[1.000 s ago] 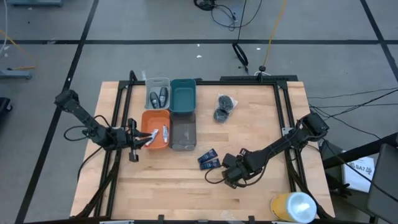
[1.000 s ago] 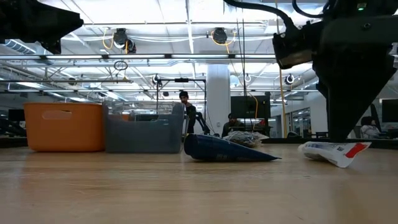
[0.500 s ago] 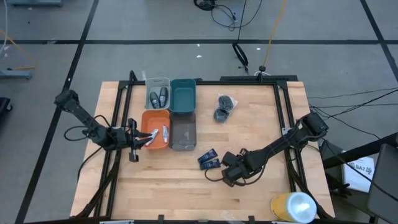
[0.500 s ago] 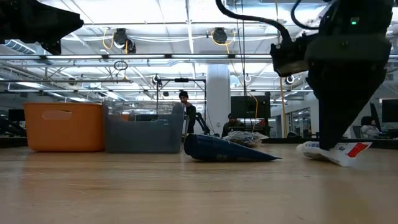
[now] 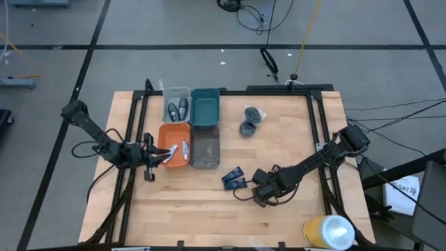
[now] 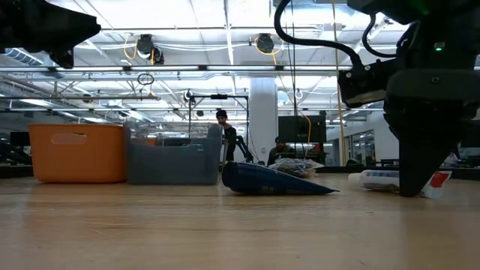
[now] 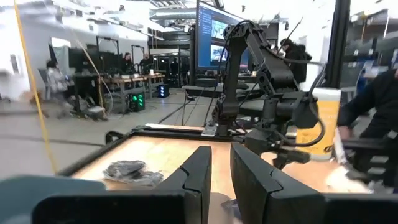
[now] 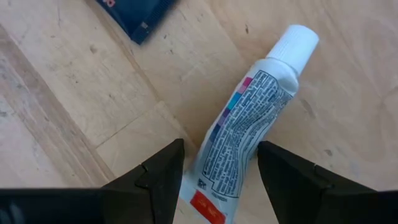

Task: Pick & Place Travel size toiletries
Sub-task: Put the white toothpaste into the orange bin

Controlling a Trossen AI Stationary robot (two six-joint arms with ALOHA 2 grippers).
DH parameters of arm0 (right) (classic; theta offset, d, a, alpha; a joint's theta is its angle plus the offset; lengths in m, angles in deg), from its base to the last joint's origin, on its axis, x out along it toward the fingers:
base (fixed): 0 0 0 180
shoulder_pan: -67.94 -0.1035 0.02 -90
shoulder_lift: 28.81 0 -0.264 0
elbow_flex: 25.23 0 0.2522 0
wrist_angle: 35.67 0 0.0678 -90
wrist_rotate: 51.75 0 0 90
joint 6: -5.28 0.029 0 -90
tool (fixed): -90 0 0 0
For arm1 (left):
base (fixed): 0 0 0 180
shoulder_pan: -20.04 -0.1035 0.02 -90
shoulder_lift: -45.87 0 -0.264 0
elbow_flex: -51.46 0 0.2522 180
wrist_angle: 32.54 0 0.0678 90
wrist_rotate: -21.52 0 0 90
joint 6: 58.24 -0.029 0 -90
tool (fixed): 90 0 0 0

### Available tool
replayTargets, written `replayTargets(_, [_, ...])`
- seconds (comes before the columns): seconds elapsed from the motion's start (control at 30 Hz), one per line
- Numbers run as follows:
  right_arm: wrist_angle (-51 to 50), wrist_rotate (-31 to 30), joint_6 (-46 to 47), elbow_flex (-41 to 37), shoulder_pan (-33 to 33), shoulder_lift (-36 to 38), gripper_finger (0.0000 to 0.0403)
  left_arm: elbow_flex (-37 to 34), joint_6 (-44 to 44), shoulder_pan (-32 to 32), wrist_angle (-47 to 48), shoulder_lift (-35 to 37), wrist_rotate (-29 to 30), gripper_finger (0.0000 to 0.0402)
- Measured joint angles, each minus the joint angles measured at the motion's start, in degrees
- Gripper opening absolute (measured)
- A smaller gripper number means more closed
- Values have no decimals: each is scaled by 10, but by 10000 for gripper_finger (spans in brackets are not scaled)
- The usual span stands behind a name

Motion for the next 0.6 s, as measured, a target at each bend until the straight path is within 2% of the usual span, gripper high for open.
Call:
replayTargets(0.2, [21, 2, -10, -31, 0, 3, 177, 0, 78, 0, 8, 0, 4, 63])
replayTargets(0.6, [30, -29, -44, -32, 0, 44, 65, 0, 13, 0, -18, 0, 6, 62])
